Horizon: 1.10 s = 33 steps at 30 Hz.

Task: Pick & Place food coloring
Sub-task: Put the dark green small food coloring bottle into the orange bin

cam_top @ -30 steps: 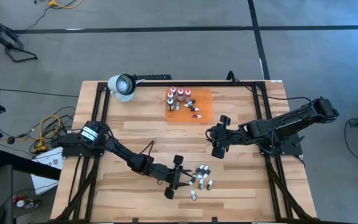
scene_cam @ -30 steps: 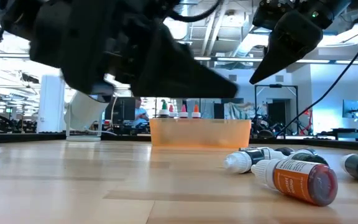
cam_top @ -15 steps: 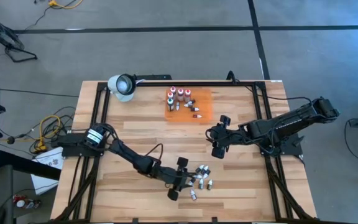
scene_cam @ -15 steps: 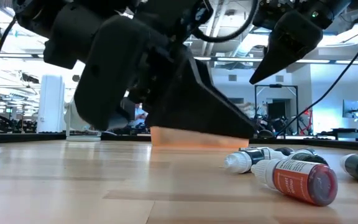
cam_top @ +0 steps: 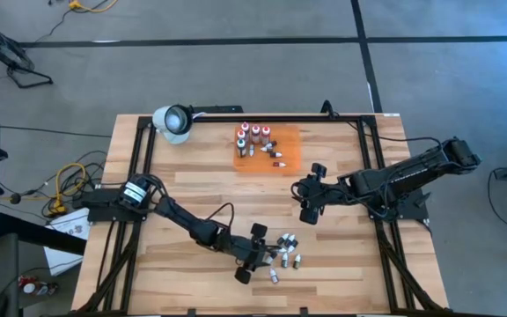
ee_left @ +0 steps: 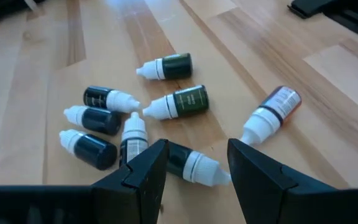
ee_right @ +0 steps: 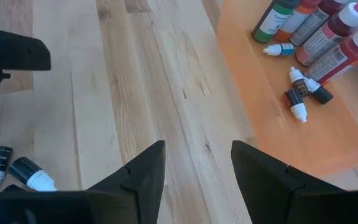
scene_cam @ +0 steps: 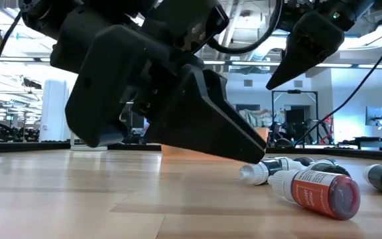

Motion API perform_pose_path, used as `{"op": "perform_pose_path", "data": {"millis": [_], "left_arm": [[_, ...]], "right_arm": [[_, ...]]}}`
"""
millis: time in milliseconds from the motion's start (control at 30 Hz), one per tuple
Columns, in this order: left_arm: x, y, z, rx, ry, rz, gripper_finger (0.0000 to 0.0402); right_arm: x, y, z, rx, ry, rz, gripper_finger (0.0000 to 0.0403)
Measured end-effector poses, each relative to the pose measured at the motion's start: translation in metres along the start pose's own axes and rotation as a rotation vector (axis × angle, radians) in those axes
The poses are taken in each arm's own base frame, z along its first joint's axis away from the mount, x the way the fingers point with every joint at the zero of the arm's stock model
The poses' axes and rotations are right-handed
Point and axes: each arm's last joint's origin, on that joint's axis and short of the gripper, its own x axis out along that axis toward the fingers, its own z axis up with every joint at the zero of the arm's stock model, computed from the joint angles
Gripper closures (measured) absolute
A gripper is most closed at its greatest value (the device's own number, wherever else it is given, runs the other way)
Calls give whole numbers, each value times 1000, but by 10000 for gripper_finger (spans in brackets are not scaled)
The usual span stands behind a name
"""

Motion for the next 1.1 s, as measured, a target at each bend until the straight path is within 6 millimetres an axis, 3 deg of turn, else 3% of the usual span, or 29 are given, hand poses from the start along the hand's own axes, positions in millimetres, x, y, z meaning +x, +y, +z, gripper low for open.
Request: {"op": "perform_pose_path", "data": {"millis": [633,800,1100], "left_arm": [[1,6,-6,28,58,58,237],[0,11,-7,17,78,168,237],[2,18,-8,14,66,75,237]], "right_arm": [[0,0,0,0,0,1,226],[0,0,0,0,0,1,226],[0,0,0,0,0,1,226]]}}
